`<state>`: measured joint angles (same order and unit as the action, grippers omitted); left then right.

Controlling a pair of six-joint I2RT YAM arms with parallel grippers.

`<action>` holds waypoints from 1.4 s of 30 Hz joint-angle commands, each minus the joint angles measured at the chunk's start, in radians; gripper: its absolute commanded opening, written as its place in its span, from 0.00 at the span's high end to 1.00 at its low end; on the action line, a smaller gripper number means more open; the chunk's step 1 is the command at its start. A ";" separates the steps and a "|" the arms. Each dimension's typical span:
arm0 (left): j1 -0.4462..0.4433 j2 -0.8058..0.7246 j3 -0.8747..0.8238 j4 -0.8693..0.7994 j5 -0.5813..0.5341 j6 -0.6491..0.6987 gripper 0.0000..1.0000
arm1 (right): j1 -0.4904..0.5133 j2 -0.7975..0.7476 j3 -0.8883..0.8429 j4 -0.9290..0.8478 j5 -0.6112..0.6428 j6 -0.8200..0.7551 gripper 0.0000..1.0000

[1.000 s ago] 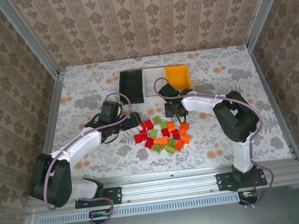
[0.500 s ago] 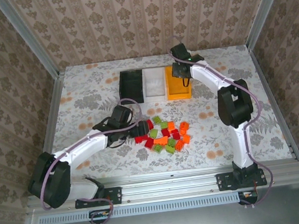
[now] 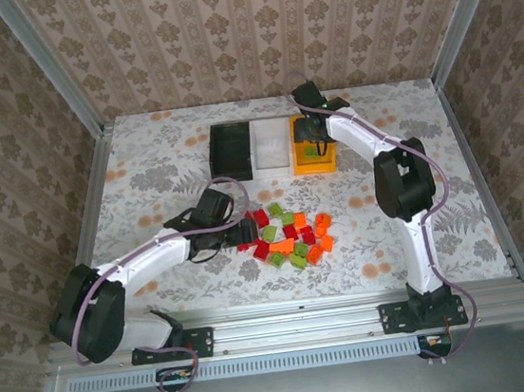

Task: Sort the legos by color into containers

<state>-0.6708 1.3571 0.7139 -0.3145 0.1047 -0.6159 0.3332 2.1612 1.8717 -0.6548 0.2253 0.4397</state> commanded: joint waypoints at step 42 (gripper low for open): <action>0.103 0.140 0.188 0.014 0.017 -0.012 0.37 | 0.067 -0.364 -0.451 0.187 -0.037 0.032 0.33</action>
<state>-0.5732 1.4322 0.8471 -0.2840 0.0895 -0.6060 0.3985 1.8343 1.4448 -0.4698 0.1692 0.4557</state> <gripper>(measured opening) 0.634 0.670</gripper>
